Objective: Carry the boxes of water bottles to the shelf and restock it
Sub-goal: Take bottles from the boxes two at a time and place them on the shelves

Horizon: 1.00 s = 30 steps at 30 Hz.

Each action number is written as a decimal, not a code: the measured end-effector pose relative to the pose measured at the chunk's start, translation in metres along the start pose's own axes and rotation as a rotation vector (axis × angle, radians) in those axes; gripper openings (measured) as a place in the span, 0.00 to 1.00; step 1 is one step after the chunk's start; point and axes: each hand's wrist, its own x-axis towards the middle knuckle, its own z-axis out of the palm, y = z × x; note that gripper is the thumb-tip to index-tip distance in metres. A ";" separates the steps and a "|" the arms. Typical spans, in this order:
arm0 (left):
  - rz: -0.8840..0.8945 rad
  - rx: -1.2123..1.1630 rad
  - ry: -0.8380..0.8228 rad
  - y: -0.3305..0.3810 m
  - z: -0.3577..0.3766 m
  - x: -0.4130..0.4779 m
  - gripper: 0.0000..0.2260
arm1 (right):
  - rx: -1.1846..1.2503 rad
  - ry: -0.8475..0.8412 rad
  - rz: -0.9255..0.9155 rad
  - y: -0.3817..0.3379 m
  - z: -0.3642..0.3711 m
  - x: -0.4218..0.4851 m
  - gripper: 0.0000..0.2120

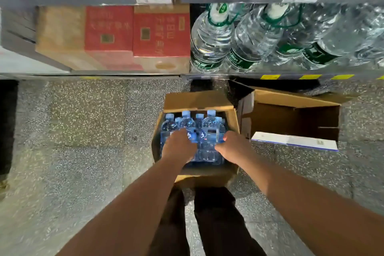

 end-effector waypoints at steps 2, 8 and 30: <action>-0.073 -0.143 -0.004 -0.008 0.019 0.027 0.19 | 0.092 -0.016 0.070 0.003 0.026 0.028 0.15; -0.200 -0.466 0.034 -0.025 0.070 0.087 0.22 | 0.294 0.053 0.147 0.011 0.103 0.104 0.42; -0.289 -0.361 0.116 -0.014 0.105 0.130 0.37 | 0.483 0.201 0.303 0.011 0.118 0.123 0.47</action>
